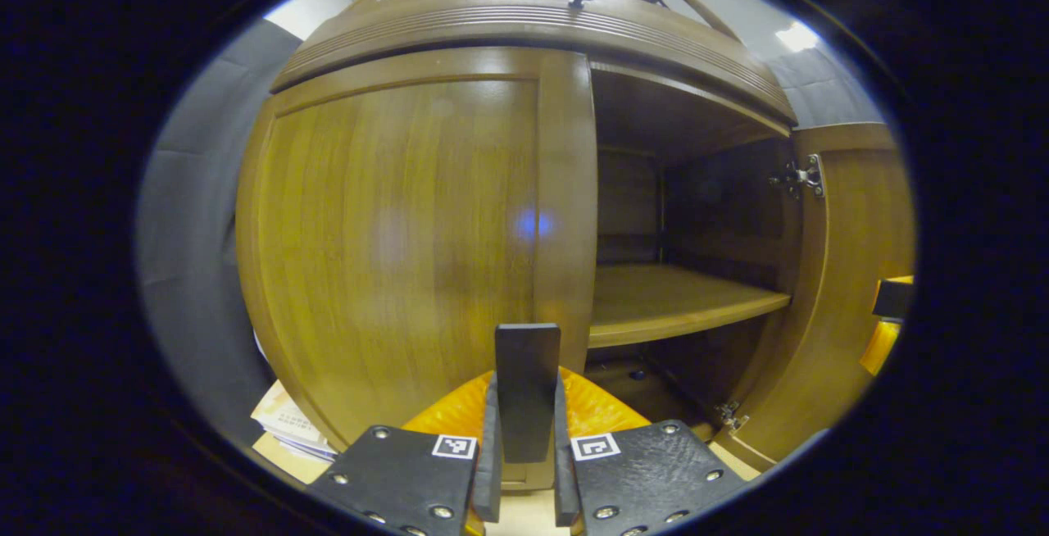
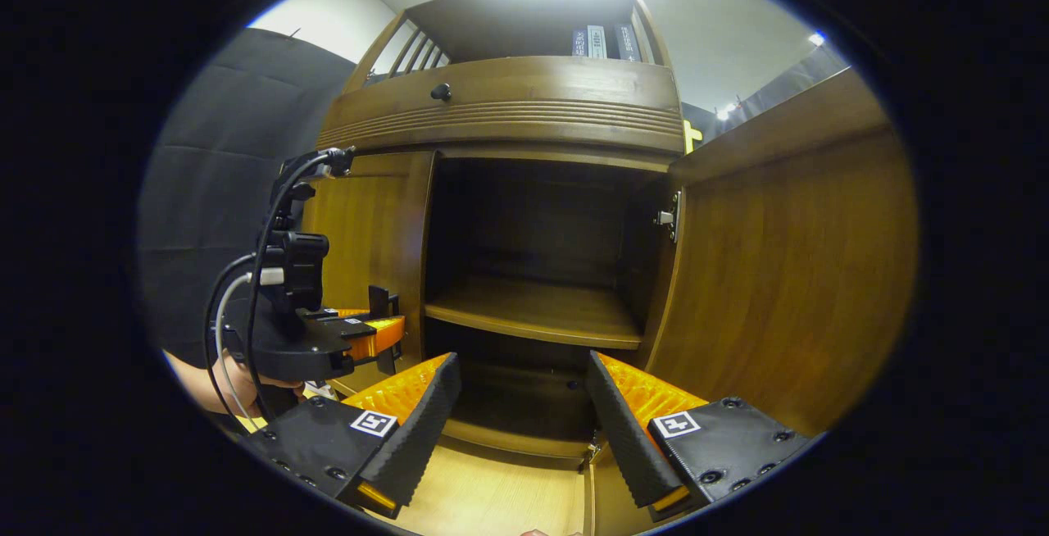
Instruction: Open the right door of the double-door shoe cabinet with the right hand, and open the left door with the left hand.
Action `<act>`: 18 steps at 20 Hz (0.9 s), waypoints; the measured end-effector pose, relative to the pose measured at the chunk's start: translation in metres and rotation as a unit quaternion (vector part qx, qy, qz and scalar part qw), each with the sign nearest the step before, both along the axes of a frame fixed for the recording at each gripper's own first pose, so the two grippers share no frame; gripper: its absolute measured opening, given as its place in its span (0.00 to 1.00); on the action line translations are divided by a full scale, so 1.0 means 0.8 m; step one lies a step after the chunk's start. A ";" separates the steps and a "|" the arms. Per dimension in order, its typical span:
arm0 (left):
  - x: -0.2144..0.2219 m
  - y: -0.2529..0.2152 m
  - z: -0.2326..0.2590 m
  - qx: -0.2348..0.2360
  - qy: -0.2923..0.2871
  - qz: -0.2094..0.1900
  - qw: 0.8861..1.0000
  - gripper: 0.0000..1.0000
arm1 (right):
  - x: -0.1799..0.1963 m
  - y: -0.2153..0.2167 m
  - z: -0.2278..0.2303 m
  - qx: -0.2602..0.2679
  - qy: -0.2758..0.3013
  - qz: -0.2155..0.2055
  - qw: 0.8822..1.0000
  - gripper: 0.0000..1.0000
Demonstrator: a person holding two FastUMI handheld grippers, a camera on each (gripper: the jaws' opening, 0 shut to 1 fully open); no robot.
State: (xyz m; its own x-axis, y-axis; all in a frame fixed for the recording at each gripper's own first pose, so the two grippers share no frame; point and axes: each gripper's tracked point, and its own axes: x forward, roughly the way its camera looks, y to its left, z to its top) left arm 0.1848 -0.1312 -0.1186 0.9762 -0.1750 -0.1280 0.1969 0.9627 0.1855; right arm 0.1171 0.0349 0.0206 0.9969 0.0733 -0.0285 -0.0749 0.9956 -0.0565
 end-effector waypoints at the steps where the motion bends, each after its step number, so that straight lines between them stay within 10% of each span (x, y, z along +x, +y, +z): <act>1: 0.000 0.000 0.000 -0.005 0.003 -0.001 1.000 0.33 | 0.002 -0.001 0.000 -0.001 0.001 -0.001 1.000 0.97; 18: -0.033 0.006 0.004 -0.023 0.029 -0.031 0.999 0.29 | -0.017 -0.004 0.000 0.011 0.022 -0.046 0.999 0.97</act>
State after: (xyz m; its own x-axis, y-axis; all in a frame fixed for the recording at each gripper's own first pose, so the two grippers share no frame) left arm 0.1583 -0.1264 -0.1157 0.9543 -0.2420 -0.1752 0.2658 0.9555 0.1280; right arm 0.1035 0.0315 0.0204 0.9972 -0.0174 -0.0722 0.0151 0.9993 -0.0328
